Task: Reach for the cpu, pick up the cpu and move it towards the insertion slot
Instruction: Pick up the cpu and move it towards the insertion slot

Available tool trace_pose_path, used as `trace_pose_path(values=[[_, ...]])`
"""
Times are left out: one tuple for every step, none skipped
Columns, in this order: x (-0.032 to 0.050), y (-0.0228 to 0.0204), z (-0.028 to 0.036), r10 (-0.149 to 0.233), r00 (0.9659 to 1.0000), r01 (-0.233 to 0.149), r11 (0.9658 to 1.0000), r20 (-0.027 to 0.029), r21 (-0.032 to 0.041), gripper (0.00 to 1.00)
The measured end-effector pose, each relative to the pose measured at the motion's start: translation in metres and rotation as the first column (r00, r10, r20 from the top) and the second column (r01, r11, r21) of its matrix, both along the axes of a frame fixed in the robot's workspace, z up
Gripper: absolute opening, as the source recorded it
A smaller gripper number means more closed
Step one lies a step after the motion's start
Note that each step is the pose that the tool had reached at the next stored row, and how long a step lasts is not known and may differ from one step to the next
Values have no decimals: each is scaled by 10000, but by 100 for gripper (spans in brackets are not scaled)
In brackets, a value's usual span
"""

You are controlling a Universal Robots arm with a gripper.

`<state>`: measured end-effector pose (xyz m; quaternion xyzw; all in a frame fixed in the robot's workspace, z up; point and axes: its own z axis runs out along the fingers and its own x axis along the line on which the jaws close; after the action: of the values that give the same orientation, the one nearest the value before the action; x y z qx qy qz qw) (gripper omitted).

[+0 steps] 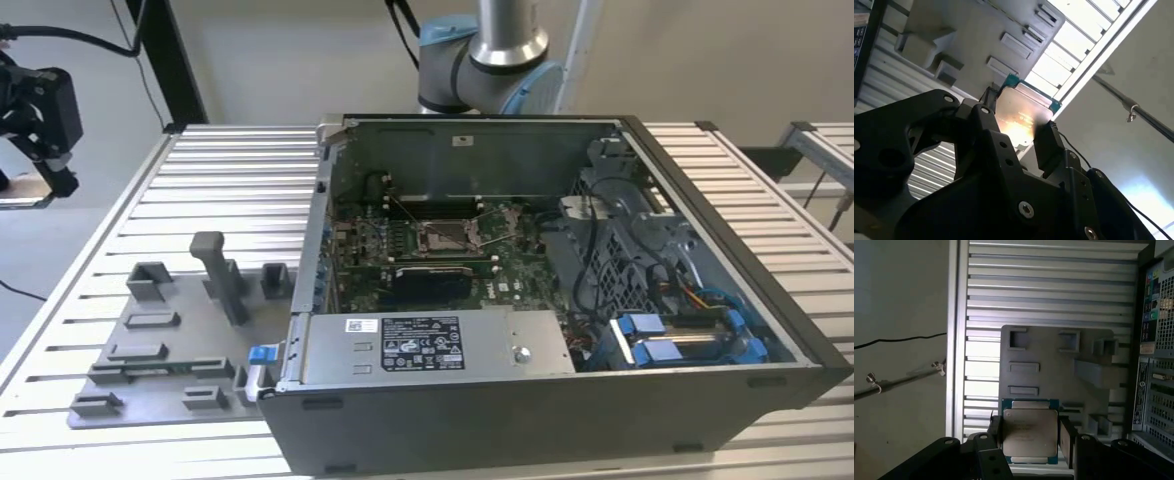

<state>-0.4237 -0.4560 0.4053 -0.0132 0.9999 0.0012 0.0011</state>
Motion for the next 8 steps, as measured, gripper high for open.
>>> trace_pose_path(values=[[0,0,0,0,10000,0,10000,0,-1,0],[6,1,2,0,10000,0,10000,-2,-2,0],[20,1,3,0,10000,0,10000,-4,-3,0],[38,1,1,-1,10000,1,10000,-2,-1,0],[65,1,2,-1,10000,1,10000,-4,-2,0],[96,1,1,0,10000,0,10000,-4,-2,0],[127,1,1,-1,10000,1,10000,-7,-1,0],[156,1,1,-1,10000,1,10000,-7,-1,0]])
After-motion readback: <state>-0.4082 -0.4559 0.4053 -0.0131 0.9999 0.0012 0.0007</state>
